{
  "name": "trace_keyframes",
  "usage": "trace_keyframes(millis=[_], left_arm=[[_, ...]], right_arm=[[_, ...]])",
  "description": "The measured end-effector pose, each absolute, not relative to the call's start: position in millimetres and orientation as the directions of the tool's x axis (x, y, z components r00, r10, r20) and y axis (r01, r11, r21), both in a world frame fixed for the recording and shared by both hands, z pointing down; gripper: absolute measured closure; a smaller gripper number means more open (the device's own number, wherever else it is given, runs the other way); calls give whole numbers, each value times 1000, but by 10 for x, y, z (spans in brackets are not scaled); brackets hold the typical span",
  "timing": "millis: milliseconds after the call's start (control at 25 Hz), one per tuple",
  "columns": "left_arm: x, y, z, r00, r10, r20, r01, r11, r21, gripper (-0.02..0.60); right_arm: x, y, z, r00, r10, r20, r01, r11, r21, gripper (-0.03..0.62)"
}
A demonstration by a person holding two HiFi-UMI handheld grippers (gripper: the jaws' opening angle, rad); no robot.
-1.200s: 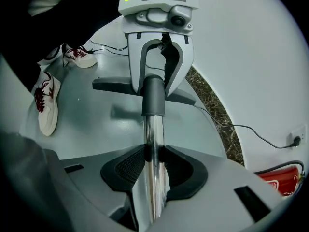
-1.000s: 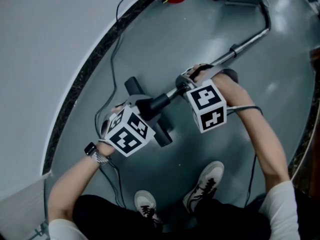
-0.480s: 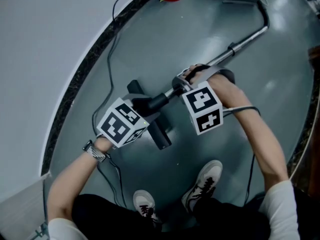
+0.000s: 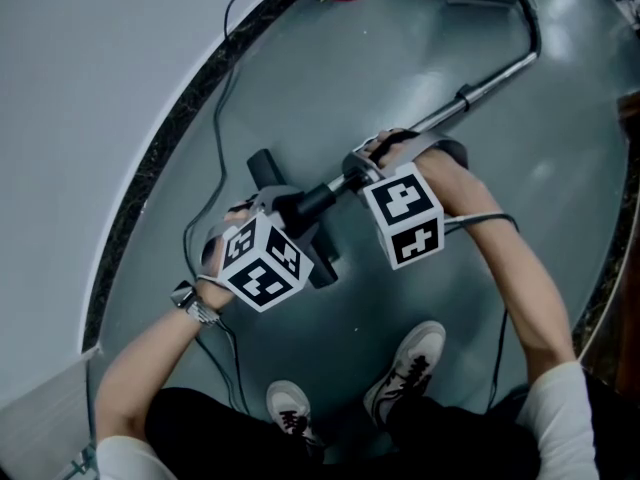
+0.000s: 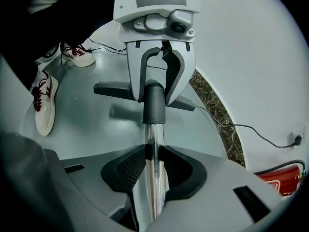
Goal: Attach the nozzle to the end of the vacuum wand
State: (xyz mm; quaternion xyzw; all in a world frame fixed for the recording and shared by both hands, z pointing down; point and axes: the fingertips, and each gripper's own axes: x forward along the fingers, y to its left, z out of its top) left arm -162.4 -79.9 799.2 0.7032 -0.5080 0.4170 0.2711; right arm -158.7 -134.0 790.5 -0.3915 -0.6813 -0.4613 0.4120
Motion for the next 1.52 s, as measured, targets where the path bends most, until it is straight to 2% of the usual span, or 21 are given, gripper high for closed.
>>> trace_keyframes(millis=[720, 1520], left_arm=[[-1477, -965, 8546, 220, -428, 876, -940, -332, 74, 389], [-1331, -1104, 8762, 233, -408, 883, -922, -381, 67, 373]], right_arm=[[-1455, -1547, 8384, -305, 164, 938, 928, 274, 254, 461], [-1356, -1590, 8557, -313, 184, 932, 930, 258, 262, 459]])
